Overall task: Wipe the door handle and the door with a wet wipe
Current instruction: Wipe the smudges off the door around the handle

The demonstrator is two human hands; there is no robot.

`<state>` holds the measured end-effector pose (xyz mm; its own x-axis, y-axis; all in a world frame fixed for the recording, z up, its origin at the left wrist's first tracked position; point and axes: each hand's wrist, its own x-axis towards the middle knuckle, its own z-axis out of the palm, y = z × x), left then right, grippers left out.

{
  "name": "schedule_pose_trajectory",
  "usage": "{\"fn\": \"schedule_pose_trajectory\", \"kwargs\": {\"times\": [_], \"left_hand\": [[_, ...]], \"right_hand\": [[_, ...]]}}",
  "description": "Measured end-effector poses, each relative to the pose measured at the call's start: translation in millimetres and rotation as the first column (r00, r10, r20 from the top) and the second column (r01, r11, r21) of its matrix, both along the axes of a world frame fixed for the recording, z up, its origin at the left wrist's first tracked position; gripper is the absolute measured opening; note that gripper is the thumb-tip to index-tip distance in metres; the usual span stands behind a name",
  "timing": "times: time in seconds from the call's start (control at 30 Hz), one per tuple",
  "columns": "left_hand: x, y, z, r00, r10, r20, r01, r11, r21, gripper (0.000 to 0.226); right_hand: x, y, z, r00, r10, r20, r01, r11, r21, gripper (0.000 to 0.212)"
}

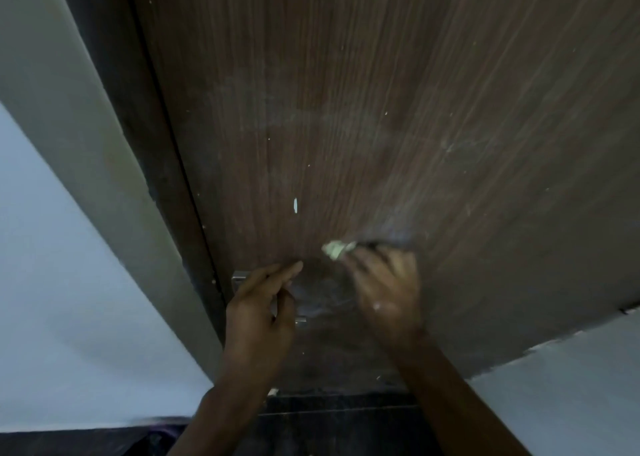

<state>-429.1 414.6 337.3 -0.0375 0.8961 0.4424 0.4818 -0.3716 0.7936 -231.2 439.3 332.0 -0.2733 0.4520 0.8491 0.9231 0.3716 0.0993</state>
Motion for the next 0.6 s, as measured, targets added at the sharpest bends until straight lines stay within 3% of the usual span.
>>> {"fn": "schedule_pose_trajectory", "kwargs": {"times": [0.07, 0.13, 0.2, 0.27, 0.33, 0.47, 0.53, 0.6], "left_hand": [[3, 0, 1, 1.0, -0.005, -0.006, 0.005, 1.0, 0.01, 0.047], [8, 0, 2, 1.0, -0.01, -0.017, 0.01, 1.0, 0.028, 0.048], [12, 1, 3, 1.0, -0.022, -0.01, 0.022, 0.999, 0.025, 0.05], [17, 1, 6, 0.999, -0.046, 0.002, 0.046, 0.999, 0.023, 0.05], [20, 1, 9, 0.998, -0.068, 0.011, 0.068, 0.997, 0.034, 0.048], [24, -1, 13, 0.998, -0.059, 0.034, 0.058, 0.998, 0.019, 0.046], [26, -1, 14, 0.998, -0.058, 0.031, 0.057, 0.998, 0.014, 0.047], [28, -1, 17, 0.998, -0.048, 0.032, 0.047, 0.998, 0.038, 0.042]], "right_hand": [[9, 5, 21, 0.979, -0.003, -0.204, 0.035, 0.988, 0.152, 0.015], [8, 7, 21, 0.968, -0.016, -0.251, 0.064, 0.981, 0.184, 0.017], [4, 3, 2, 0.997, 0.005, -0.077, 0.002, 0.995, 0.097, 0.014], [1, -4, -17, 0.989, 0.085, 0.122, -0.082, 0.996, -0.028, 0.029], [3, -8, -18, 0.977, 0.107, 0.182, -0.089, 0.99, -0.107, 0.03], [5, 0, 22, 0.992, 0.013, -0.125, -0.004, 0.997, 0.072, 0.019], [6, 11, 46, 0.962, 0.05, -0.268, 0.0, 0.983, 0.184, 0.014], [3, 11, 42, 0.977, 0.082, -0.197, -0.048, 0.984, 0.173, 0.019]]}}
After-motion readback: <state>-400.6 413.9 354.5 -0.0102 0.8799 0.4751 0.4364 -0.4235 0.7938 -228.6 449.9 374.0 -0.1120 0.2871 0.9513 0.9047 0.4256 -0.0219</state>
